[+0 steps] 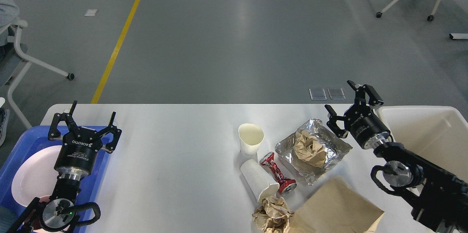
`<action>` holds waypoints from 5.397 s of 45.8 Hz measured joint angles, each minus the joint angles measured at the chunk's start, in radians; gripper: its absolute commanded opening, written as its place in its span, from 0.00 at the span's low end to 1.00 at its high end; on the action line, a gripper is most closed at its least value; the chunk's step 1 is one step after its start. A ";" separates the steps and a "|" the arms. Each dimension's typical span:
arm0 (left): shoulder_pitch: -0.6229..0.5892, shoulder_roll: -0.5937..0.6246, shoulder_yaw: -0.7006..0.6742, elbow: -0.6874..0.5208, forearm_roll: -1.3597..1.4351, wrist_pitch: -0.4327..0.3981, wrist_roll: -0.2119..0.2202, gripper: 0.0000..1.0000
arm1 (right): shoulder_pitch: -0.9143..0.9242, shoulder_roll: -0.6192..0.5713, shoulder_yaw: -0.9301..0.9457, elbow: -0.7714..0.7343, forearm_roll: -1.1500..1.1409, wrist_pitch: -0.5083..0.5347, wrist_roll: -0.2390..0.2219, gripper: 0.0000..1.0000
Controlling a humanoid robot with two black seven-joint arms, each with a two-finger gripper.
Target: Tidy desktop
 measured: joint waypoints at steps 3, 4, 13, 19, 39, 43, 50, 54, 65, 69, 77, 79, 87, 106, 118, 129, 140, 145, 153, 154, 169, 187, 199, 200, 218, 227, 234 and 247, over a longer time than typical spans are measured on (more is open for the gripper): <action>0.000 0.000 0.000 0.000 0.000 0.000 0.000 0.96 | 0.054 -0.044 -0.090 0.002 0.000 0.063 0.000 1.00; 0.000 0.000 0.000 0.000 0.000 0.000 0.000 0.96 | 0.072 -0.056 -0.117 0.003 0.000 0.084 0.000 1.00; 0.000 0.000 0.000 0.000 0.000 0.000 0.000 0.96 | 0.319 -0.167 -0.459 0.005 0.001 0.190 0.000 1.00; 0.000 0.000 0.000 0.000 0.000 0.000 0.000 0.96 | 0.551 -0.193 -0.767 0.024 -0.001 0.216 0.000 1.00; -0.001 0.000 0.001 0.000 0.000 0.000 0.000 0.96 | 1.206 -0.010 -1.628 0.198 -0.003 0.366 -0.018 1.00; -0.001 0.000 0.001 0.000 0.000 0.000 0.000 0.96 | 1.328 0.058 -1.718 0.284 0.001 0.379 -0.049 1.00; -0.001 0.000 0.001 0.000 0.000 0.000 0.000 0.96 | 1.530 0.177 -1.779 0.484 0.094 0.374 -0.340 1.00; -0.001 0.000 0.001 0.000 0.000 0.000 0.000 0.96 | 1.606 0.204 -1.781 0.563 0.151 0.369 -0.526 1.00; 0.000 0.000 0.001 0.000 0.000 0.000 -0.001 0.96 | 1.882 0.226 -1.811 0.823 0.184 0.355 -0.642 1.00; 0.000 0.000 0.001 0.000 0.000 0.000 -0.001 0.96 | 1.938 0.243 -1.848 0.886 0.194 0.340 -0.651 1.00; 0.000 0.000 0.001 0.000 0.000 0.000 -0.001 0.96 | 1.956 0.249 -1.910 0.919 0.263 0.302 -0.666 1.00; -0.001 0.000 0.001 0.000 0.000 0.000 0.000 0.96 | 1.956 0.246 -1.917 0.920 0.272 0.299 -0.668 1.00; -0.001 0.000 0.001 0.000 0.000 0.000 0.000 0.96 | 1.912 0.228 -1.924 0.921 0.303 0.288 -0.669 1.00; -0.001 0.000 0.001 0.000 0.000 0.000 0.000 0.96 | 1.441 0.079 -1.937 0.918 0.527 0.064 -0.656 0.99; 0.000 0.000 0.001 0.000 0.000 0.000 0.000 0.96 | 1.168 -0.016 -1.816 0.912 0.488 -0.092 -0.519 1.00; 0.000 0.000 0.001 0.000 0.000 0.000 0.000 0.96 | 0.965 -0.017 -1.725 0.877 0.482 -0.241 -0.438 1.00; -0.001 0.000 0.001 0.000 0.000 0.000 0.000 0.96 | 0.925 -0.007 -1.716 0.869 0.490 -0.272 -0.435 1.00; -0.001 0.000 0.001 0.000 0.000 0.000 0.000 0.96 | 0.892 0.004 -1.715 0.847 0.497 -0.277 -0.437 1.00; -0.001 0.000 0.001 0.000 0.000 0.000 0.000 0.96 | 0.814 0.052 -1.697 0.769 0.506 -0.278 -0.437 1.00; -0.001 0.000 0.001 0.000 0.000 0.000 0.000 0.96 | 0.806 0.054 -1.694 0.759 0.508 -0.278 -0.437 1.00; -0.001 0.000 0.001 0.000 0.000 0.000 0.000 0.96 | 0.762 0.056 -1.666 0.722 0.707 -0.289 -0.437 0.17; -0.002 0.000 0.001 0.000 0.000 0.000 0.000 0.96 | 0.763 0.061 -1.668 0.718 0.697 -0.285 -0.442 0.00; -0.002 0.000 0.001 0.000 0.000 0.000 0.000 0.96 | 0.773 0.063 -1.666 0.720 0.667 -0.272 -0.445 0.00; -0.002 0.000 0.001 0.000 0.000 0.000 0.000 0.96 | 0.773 0.063 -1.666 0.720 0.666 -0.273 -0.445 0.00; -0.002 0.000 0.001 0.000 0.000 0.000 0.000 0.96 | 0.813 0.023 -1.683 0.737 0.626 -0.227 -0.444 0.00; -0.002 0.000 0.001 0.000 0.000 0.000 0.000 0.96 | 0.987 -0.047 -1.792 0.768 0.536 -0.059 -0.444 0.00; -0.002 0.000 0.001 0.000 0.000 0.000 0.000 0.96 | 1.168 -0.062 -1.932 0.777 0.461 0.034 -0.445 0.00; -0.002 0.000 0.001 0.000 0.000 0.000 0.001 0.96 | 1.598 -0.059 -2.138 0.778 0.327 0.248 -0.444 0.00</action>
